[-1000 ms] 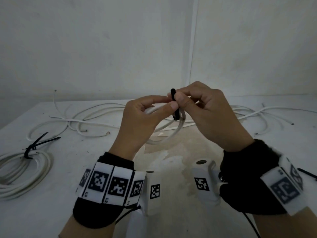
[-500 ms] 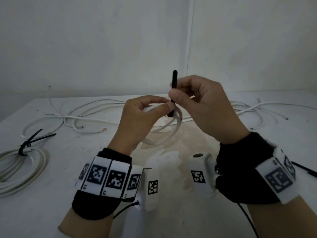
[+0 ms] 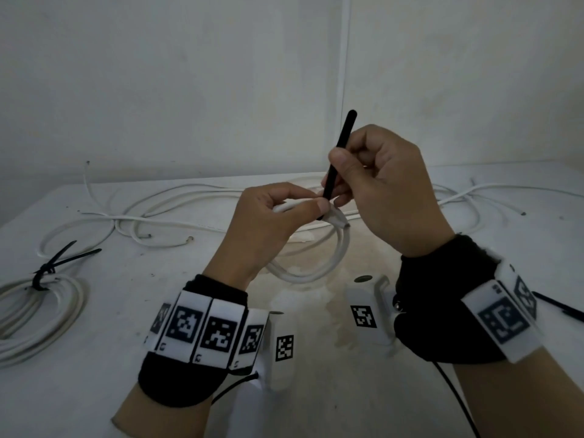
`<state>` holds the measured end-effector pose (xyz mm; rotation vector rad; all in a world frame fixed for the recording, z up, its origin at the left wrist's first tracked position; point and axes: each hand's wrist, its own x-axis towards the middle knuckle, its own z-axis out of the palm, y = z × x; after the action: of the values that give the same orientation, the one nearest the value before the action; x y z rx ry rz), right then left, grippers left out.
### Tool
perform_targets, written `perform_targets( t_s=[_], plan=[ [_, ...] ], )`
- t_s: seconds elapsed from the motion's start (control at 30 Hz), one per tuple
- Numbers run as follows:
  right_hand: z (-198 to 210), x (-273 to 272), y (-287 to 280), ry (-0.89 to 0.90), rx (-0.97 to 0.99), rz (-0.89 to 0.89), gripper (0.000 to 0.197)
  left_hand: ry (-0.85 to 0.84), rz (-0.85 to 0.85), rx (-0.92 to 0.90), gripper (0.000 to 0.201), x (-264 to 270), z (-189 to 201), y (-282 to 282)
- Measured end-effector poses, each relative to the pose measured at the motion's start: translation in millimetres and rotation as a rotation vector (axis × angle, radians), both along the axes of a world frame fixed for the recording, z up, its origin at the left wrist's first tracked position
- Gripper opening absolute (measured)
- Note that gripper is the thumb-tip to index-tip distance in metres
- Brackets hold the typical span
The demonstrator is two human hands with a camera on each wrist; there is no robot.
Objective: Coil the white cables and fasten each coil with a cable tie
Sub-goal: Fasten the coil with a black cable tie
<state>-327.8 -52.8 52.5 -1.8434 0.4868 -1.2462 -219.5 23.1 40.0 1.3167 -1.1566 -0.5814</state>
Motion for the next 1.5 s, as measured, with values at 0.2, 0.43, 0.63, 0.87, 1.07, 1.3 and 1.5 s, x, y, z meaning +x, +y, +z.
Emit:
perform_targets(
  t_s=[0.2,0.43,0.63,0.87,1.07,1.3,1.5],
  plan=[
    [1,2,3,-0.084,0.063,0.015,0.020,-0.017,0.019,-0.032,0.013,6,0,0],
    [4,-4,-1,-0.083,0.022,0.087,0.022,-0.062,0.020,-0.070,0.014,-4,6,2],
    [4,-5,-1,-0.031,0.024,0.190,0.013,0.005,0.028,-0.104,0.013,-4,2,-1],
    [1,-5,-2,-0.004,-0.035,0.017,0.025,-0.023,0.041,-0.056,0.017,-8,-5,-4],
    [2,-4,-3,-0.012,0.000,-0.030,0.023,-0.023,0.030,-0.045,0.018,-8,-6,-5],
    [-4,-2,-9,0.112,0.100,0.109,0.010,0.145,0.104,0.003,0.038,-3,-7,-8],
    [-9,2,-1,0.308,0.094,0.255,0.018,0.383,0.191,-0.075,0.034,16,-2,-6]
  ],
)
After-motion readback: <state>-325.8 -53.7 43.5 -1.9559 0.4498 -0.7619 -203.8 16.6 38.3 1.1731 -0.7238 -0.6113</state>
